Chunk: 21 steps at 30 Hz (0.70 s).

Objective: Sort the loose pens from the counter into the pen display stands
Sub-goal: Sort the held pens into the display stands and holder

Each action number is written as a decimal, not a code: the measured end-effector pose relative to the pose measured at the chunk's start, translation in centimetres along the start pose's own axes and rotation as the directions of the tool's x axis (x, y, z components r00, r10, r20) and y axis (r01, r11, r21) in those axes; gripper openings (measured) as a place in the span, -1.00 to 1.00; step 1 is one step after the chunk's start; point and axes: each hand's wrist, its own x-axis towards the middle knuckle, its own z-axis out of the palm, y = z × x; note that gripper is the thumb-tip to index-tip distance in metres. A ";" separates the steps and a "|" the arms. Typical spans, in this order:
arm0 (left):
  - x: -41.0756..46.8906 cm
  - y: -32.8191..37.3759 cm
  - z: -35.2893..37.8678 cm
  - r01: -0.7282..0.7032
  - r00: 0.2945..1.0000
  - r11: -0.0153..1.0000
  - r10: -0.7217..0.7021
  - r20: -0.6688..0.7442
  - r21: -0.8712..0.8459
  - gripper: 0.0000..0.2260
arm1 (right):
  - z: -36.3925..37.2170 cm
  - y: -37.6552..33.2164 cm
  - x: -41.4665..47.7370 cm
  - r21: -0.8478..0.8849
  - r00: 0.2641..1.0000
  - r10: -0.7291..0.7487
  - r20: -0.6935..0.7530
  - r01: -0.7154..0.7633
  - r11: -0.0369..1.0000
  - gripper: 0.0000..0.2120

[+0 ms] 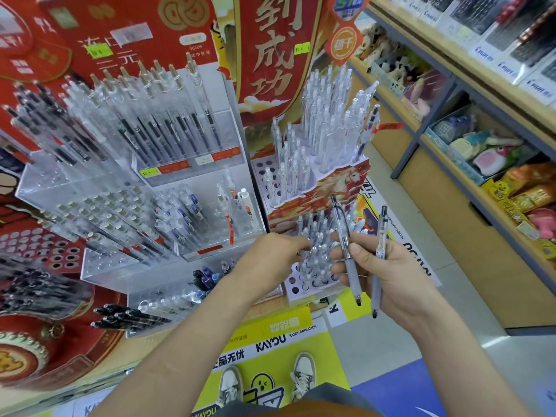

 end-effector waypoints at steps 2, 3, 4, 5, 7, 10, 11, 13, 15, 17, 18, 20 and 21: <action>-0.1 -0.2 -0.1 -0.006 1.000 1.000 0.007 0.008 -0.010 -0.74 | 0.1 -0.1 0.0 0.000 1.000 0.001 0.031 -0.001 1.000 -0.76; -0.2 -0.3 -0.2 -0.004 1.000 1.000 0.004 0.013 -0.020 -0.72 | 0.2 -0.1 0.0 0.009 0.999 0.002 0.046 -0.003 1.000 -0.71; -0.3 -0.4 -0.2 0.001 1.000 0.999 0.000 0.012 -0.035 -0.71 | 0.4 -0.1 0.0 0.020 0.998 0.003 0.059 -0.004 1.000 -0.67; -0.4 -0.4 -0.3 0.009 1.000 0.999 -0.009 0.012 -0.047 -0.68 | 0.5 -0.1 0.0 0.032 0.998 0.003 0.067 -0.005 0.999 -0.64; -0.8 -0.3 -0.5 0.043 0.999 0.999 -0.043 0.009 -0.028 -0.57 | 0.8 0.0 0.0 0.060 0.997 0.007 0.074 -0.011 0.998 -0.63; -1.7 1.1 -1.9 0.125 0.977 0.967 -0.159 -0.145 -0.220 -0.63 | 1.0 -0.1 -0.2 0.054 0.995 0.021 0.093 -0.027 0.998 -0.68; -2.1 2.0 -2.6 0.133 0.953 0.899 -0.231 -0.195 -0.416 -0.70 | 1.1 -0.2 -0.2 0.039 0.994 0.028 0.104 -0.033 0.999 -0.70; -2.6 3.9 -4.3 0.094 0.916 0.596 -0.365 -0.165 -0.798 -0.78 | 1.3 -0.3 -0.1 0.011 0.992 0.030 0.123 -0.032 0.999 -0.71; -2.5 5.0 -5.5 0.084 0.911 0.314 -0.408 -0.055 -0.946 -0.81 | 1.6 -0.2 0.0 -0.031 0.989 0.017 0.144 -0.013 0.999 -0.72; -2.4 5.3 -6.1 0.109 0.914 0.246 -0.407 0.000 -0.963 -0.82 | 1.9 -0.4 -0.1 -0.086 0.986 0.006 0.164 0.008 0.996 -0.75; -2.4 5.4 -6.2 0.116 0.908 0.272 -0.418 -0.009 -0.955 -0.84 | 2.0 -0.5 -0.1 -0.131 0.987 0.013 0.160 0.008 0.991 -0.79; -2.7 5.4 -5.8 0.089 0.881 0.436 -0.454 -0.133 -0.896 -0.83 | 2.2 -0.7 -0.2 -0.270 0.994 0.035 0.101 -0.006 0.963 -0.82; -3.0 5.4 -5.8 0.061 0.851 0.571 -0.458 -0.256 -0.819 -0.80 | 2.3 -0.7 -0.3 -0.357 0.998 0.016 0.058 0.005 0.934 -0.85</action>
